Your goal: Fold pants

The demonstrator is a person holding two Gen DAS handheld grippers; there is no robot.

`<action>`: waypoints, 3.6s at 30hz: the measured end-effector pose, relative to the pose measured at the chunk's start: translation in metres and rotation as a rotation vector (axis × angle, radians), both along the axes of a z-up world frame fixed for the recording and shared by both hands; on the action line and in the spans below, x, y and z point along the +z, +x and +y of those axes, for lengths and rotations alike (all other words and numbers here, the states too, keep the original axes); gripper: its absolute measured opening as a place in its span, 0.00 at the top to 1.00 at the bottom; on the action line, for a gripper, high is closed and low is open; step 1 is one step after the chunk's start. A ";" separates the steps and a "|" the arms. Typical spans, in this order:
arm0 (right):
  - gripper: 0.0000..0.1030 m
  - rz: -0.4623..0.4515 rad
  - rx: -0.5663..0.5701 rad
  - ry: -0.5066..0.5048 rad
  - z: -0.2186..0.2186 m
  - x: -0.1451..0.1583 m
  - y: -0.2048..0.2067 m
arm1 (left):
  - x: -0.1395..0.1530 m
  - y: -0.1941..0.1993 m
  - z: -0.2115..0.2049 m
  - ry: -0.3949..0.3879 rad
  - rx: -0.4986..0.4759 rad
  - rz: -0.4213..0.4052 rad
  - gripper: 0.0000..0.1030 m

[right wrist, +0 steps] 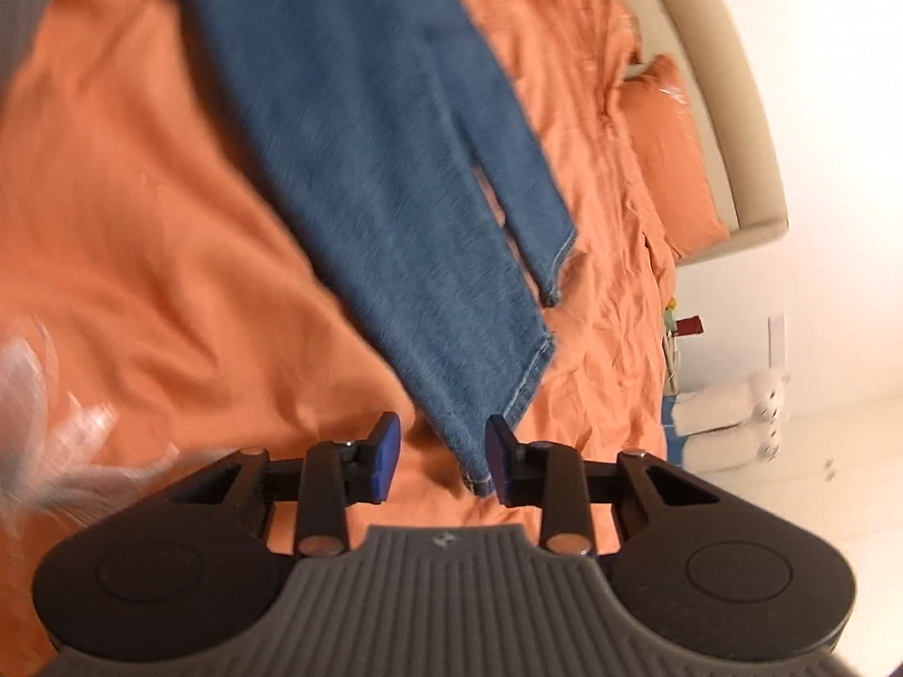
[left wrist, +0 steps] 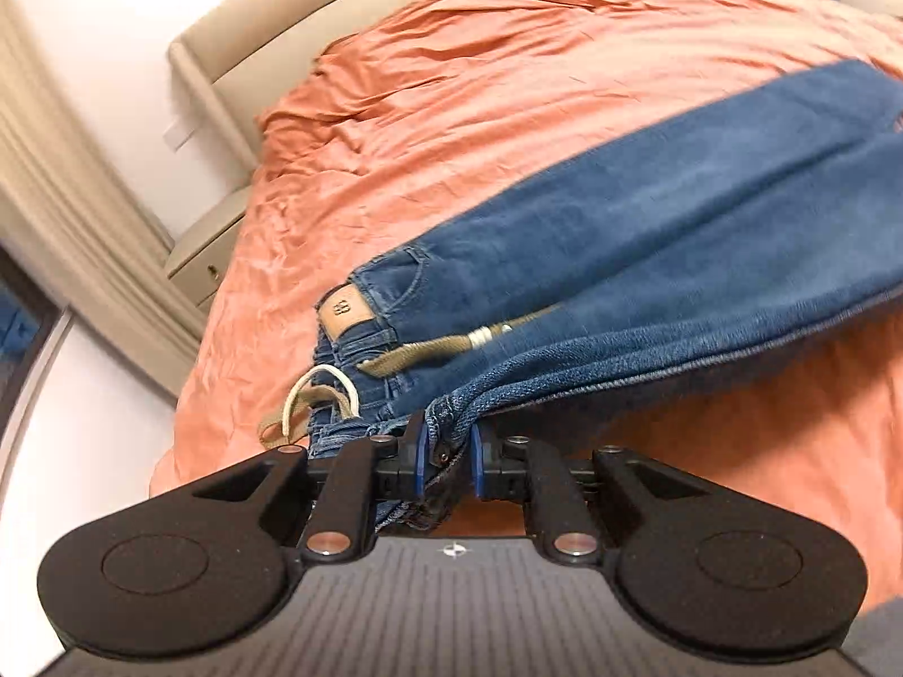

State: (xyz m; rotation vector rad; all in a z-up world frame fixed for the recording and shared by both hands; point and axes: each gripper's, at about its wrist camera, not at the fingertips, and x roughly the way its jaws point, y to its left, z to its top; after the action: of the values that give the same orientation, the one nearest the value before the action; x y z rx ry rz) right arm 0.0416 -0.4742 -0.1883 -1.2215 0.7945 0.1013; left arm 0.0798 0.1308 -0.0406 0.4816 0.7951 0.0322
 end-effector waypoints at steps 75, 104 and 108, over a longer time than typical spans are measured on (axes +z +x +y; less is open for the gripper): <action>1.00 -0.115 -0.314 0.037 0.046 0.001 0.358 | -0.067 0.316 0.024 0.022 0.118 0.060 0.84; 0.52 0.101 -0.380 0.699 0.194 0.047 0.278 | -0.029 0.173 0.184 -0.589 0.520 -0.041 0.14; 0.51 0.157 -0.334 0.753 0.245 0.040 0.253 | -0.060 0.136 0.228 -0.888 0.675 -0.071 0.14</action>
State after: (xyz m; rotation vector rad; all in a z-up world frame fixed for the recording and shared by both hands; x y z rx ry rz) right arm 0.2949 -0.2291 -0.1485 -0.3664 0.9678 0.2030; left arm 0.2162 0.3586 -0.1009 -0.6350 0.7878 0.3058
